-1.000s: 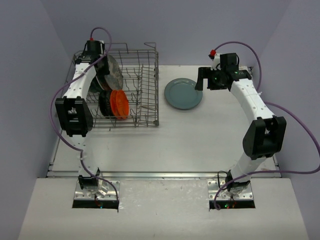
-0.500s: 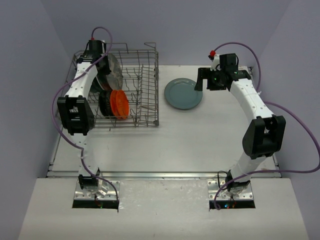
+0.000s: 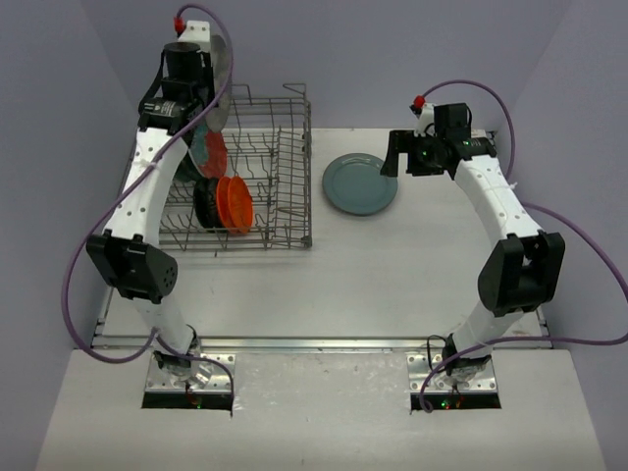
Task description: Unload the plates from the dish rack
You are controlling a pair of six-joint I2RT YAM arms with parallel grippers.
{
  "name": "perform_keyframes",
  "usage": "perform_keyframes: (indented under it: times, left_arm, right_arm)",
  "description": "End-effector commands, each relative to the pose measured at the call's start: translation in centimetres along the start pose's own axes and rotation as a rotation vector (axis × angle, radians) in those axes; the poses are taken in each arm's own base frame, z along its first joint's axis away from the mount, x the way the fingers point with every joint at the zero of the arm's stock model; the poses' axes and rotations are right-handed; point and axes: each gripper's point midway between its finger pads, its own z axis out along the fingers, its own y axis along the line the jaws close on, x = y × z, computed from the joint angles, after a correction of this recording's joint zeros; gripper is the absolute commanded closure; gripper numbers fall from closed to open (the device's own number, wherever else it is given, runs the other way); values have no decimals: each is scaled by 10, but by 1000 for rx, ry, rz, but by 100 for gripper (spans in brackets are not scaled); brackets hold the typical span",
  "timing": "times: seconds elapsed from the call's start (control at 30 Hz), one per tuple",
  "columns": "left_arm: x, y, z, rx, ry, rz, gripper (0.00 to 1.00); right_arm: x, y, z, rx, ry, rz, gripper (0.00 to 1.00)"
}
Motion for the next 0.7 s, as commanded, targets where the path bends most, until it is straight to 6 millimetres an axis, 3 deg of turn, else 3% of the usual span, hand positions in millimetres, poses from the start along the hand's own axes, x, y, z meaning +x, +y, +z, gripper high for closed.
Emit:
perform_keyframes:
  times: [0.0, 0.1, 0.27, 0.33, 0.5, 0.67]
  left_arm:
    - [-104, 13, -75, 59, -341, -101, 100]
    - [-101, -10, -100, 226, -338, -106, 100]
    - [-56, -92, -162, 786, -238, -100, 100]
    - [-46, -110, -190, 953, -199, -125, 100]
    - [-2, -142, -213, 1211, -19, -193, 100]
    - [29, -154, -220, 1332, 96, -222, 100]
  right_arm:
    - [-35, 29, -33, -106, -137, -32, 1]
    - [-38, 47, -43, -194, -162, -31, 1]
    - [-51, 103, -84, -491, -246, -72, 3]
    - [-53, 121, -101, -590, -280, -83, 5]
    - [-58, 142, -123, -712, -303, -46, 15]
    - [-59, 144, -115, -713, -281, -26, 25]
